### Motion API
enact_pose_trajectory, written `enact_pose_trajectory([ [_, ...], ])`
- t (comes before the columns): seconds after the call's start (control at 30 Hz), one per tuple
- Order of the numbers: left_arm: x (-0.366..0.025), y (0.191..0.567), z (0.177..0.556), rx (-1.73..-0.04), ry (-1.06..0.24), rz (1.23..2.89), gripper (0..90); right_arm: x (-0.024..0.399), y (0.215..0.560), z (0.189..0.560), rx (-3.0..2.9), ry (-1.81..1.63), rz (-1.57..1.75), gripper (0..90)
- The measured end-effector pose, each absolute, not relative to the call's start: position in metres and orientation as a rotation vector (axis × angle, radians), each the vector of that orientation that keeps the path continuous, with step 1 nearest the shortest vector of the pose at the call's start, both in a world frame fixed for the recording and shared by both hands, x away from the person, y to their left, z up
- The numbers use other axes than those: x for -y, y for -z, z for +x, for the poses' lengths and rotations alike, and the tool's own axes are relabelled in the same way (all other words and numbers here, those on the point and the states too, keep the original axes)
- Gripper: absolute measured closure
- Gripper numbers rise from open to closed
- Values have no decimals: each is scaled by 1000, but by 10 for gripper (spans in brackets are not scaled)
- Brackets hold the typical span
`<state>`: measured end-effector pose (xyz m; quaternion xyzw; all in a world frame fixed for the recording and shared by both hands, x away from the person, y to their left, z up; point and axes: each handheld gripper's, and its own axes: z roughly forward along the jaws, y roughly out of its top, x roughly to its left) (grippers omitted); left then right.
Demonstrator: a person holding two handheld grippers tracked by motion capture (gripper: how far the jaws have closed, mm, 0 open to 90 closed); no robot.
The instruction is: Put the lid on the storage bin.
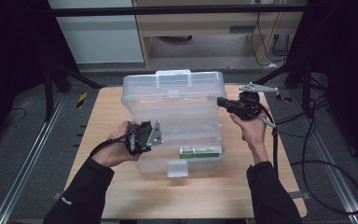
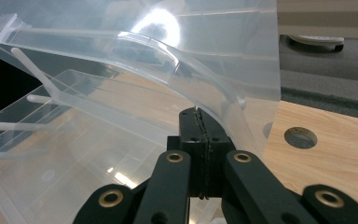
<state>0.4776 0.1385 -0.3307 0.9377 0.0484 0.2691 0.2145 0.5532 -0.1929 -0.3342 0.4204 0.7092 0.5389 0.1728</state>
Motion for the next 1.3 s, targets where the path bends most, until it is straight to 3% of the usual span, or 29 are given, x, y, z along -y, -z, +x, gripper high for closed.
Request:
enact_pose_trajectory([
  [0.3, -138, 325, 480, -222, -729, 2477, 581, 192, 335, 553, -2021, -1518, 1186, 887],
  [0.57, -143, 323, 482, -313, -616, 2343, 518, 192, 334, 552, -2026, -1514, 1184, 877],
  [1.07, -164, 328, 484, -441, -506, 2127, 469, 193, 334, 550, -2030, -1505, 1177, 862],
  [1.3, -179, 332, 483, -520, -514, 2046, 467, 193, 335, 549, -2034, -1501, 1176, 860],
])
